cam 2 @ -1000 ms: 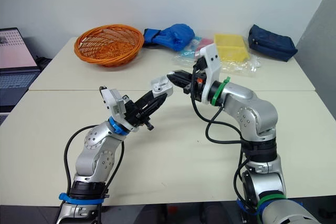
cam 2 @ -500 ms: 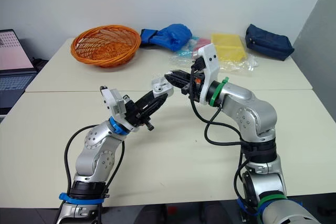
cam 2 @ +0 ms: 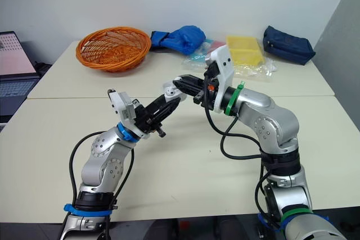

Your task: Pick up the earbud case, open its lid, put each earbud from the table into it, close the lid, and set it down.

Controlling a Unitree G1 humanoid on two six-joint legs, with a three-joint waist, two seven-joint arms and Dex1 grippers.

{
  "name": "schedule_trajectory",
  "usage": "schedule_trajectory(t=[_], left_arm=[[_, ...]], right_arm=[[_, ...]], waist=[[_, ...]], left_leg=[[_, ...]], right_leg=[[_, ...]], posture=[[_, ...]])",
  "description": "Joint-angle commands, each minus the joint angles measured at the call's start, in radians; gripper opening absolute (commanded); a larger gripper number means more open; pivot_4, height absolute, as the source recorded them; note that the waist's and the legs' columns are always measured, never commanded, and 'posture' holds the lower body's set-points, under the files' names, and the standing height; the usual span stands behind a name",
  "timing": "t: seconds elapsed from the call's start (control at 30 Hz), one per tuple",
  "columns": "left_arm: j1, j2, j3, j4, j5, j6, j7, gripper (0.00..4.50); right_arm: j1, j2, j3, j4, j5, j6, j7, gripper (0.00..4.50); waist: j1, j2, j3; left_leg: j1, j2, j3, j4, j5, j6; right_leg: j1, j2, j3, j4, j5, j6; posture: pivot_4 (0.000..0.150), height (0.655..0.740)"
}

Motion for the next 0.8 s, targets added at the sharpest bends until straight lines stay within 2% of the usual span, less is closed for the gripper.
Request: schedule_trajectory(t=[0.03,0.7,0.8], left_arm=[[-0.007,0.005,0.009,-0.048,-0.016,-0.008,-0.001,0.75],[-0.011,0.003,0.012,-0.028,-0.012,-0.027,-0.014,0.75],[-0.011,0.001,0.013,-0.026,-0.012,-0.027,-0.016,0.75]], right_arm=[[-0.007,-0.010,0.003,-0.005,-0.014,-0.049,0.013,0.41],[0.023,-0.048,0.066,0.002,-0.059,-0.091,0.045,0.41],[0.017,-0.042,0.059,0.008,-0.051,-0.089,0.043,1.47]], waist=[[0.000,0.000,0.000],[0.000,0.000,0.000],[0.000,0.000,0.000]], left_leg=[[0.000,0.000,0.000,0.000,0.000,0.000],[0.000,0.000,0.000,0.000,0.000,0.000],[0.000,0.000,0.000,0.000,0.000,0.000]], right_leg=[[0.000,0.000,0.000,0.000,0.000,0.000],[0.000,0.000,0.000,0.000,0.000,0.000],[0.000,0.000,0.000,-0.001,0.000,0.000]], posture=[[0.150,0.7400],[0.150,0.7400],[0.150,0.7400]])
